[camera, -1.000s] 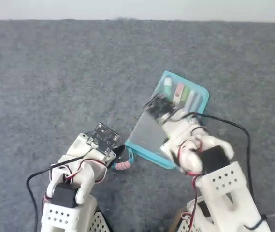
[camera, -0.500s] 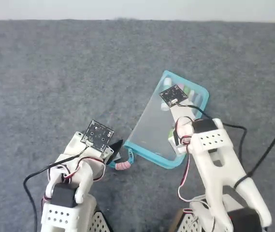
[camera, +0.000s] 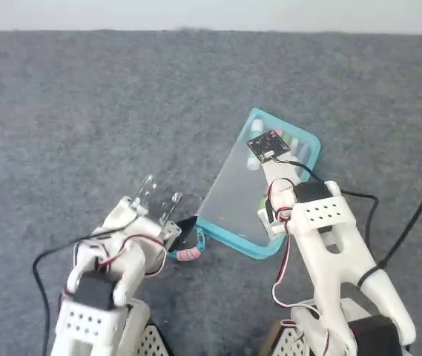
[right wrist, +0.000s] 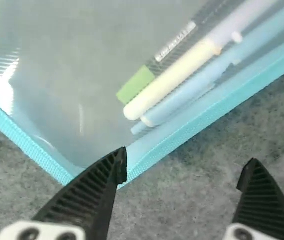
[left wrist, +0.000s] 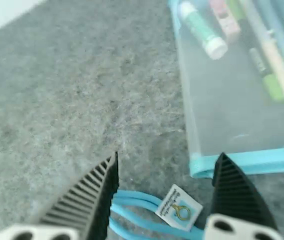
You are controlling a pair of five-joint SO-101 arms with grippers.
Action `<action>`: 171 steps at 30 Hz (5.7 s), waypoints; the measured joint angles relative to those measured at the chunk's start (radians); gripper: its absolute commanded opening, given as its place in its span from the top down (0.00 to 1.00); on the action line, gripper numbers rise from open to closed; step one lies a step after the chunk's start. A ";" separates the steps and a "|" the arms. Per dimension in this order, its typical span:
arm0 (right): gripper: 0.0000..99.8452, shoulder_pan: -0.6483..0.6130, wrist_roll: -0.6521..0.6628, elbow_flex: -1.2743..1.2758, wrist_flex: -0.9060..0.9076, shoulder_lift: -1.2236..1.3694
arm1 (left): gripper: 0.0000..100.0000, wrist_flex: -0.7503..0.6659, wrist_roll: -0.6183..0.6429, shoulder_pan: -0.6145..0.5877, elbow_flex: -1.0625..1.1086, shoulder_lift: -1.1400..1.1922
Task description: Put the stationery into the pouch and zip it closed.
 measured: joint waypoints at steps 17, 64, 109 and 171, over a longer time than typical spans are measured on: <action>0.65 0.092 -0.080 0.038 -0.160 0.025 | 0.72 -0.041 0.003 0.095 -0.621 1.148; 0.67 0.034 -0.097 -0.164 -0.124 0.356 | 0.81 -0.057 0.149 -0.161 -0.870 1.522; 0.92 0.043 -0.020 0.795 -0.377 -1.369 | 0.81 -0.618 0.245 -0.285 0.328 -0.368; 0.92 0.474 -0.018 0.795 0.229 -1.369 | 0.81 0.178 0.247 -0.288 0.328 -0.370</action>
